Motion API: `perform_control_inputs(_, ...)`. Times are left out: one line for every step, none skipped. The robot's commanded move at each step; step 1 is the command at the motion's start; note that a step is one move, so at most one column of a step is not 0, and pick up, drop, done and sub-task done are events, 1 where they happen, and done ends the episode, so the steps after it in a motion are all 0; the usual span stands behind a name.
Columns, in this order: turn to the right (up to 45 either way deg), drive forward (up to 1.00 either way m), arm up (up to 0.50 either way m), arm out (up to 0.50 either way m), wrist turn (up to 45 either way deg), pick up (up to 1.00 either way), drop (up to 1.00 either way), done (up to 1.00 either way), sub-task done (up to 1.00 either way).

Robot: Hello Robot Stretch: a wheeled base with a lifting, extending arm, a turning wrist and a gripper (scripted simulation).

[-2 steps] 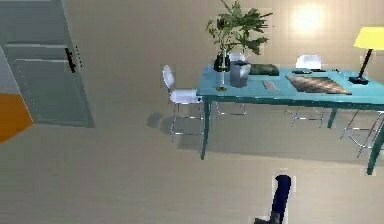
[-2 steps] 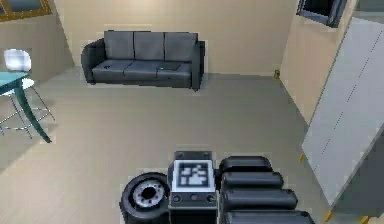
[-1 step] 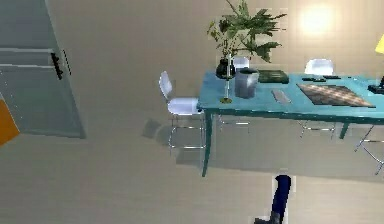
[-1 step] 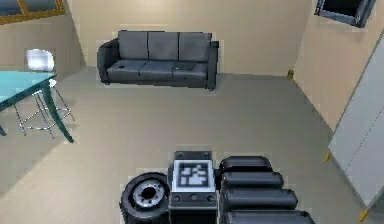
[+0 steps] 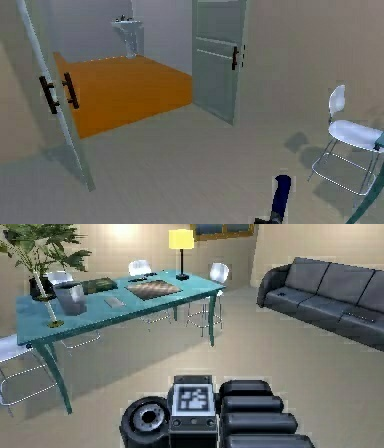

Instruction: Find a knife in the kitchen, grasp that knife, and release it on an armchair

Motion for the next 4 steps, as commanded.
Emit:
perform_control_inputs(0.0, 1.0, 0.0, 0.0, 0.0, 0.0, 0.0, 0.0, 0.0)
perform_control_inputs(0.0, 0.55, 0.0, 0.0, 0.0, 0.0, 0.0, 0.0, 0.0)
perform_control_inputs(-36.0, 0.0, 0.0, 0.0, 0.0, 0.0, 0.0, 0.0, 0.0)
perform_control_inputs(0.0, 0.6, 0.0, 0.0, 0.0, 0.0, 0.0, 0.0, 0.0)
